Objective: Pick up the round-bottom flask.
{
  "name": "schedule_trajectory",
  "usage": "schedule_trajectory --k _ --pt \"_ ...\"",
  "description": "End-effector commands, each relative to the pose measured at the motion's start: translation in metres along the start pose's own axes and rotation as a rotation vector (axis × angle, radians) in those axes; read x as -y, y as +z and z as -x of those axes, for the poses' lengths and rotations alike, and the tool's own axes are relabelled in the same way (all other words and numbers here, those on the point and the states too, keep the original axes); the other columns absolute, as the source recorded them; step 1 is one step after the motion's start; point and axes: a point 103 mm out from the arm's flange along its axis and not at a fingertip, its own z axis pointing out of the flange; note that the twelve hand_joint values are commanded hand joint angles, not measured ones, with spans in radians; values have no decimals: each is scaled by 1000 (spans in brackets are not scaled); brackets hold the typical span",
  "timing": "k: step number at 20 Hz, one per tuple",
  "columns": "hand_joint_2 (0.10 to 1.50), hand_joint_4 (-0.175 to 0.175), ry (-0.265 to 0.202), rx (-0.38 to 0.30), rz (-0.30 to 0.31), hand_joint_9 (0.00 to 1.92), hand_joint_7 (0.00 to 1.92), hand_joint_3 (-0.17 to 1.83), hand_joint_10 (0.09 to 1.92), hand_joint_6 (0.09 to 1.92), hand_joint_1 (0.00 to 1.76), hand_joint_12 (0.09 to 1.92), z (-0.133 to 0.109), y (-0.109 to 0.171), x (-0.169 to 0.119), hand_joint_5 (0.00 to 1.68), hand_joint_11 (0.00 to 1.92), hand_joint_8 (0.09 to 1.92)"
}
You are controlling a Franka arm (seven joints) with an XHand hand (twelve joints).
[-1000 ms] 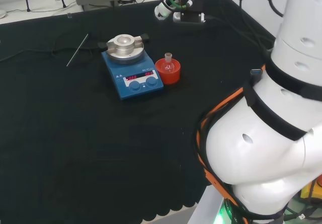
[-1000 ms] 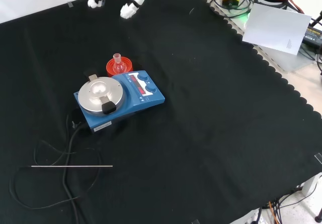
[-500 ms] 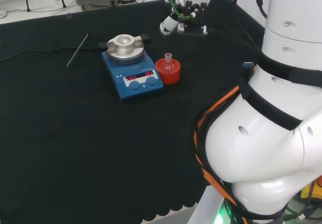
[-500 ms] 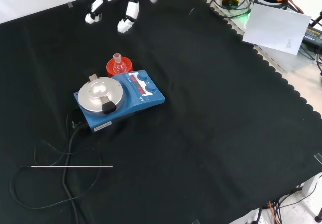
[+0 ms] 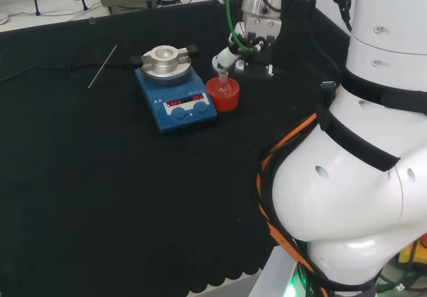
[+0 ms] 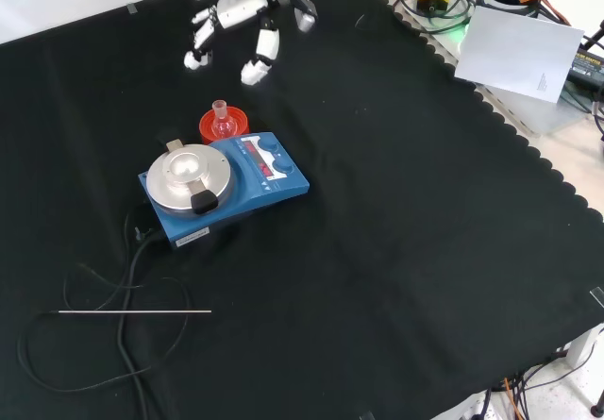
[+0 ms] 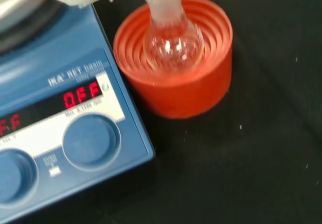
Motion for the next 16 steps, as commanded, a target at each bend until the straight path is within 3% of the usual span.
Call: schedule_trajectory --k 1,16 --pt "610 -42 0 -48 -25 486 313 658 663 87 806 1382 2 23 -9 559 28 648" --pt "581 -44 -29 -87 -14 521 349 665 651 87 833 1383 1 54 -21 598 44 640"
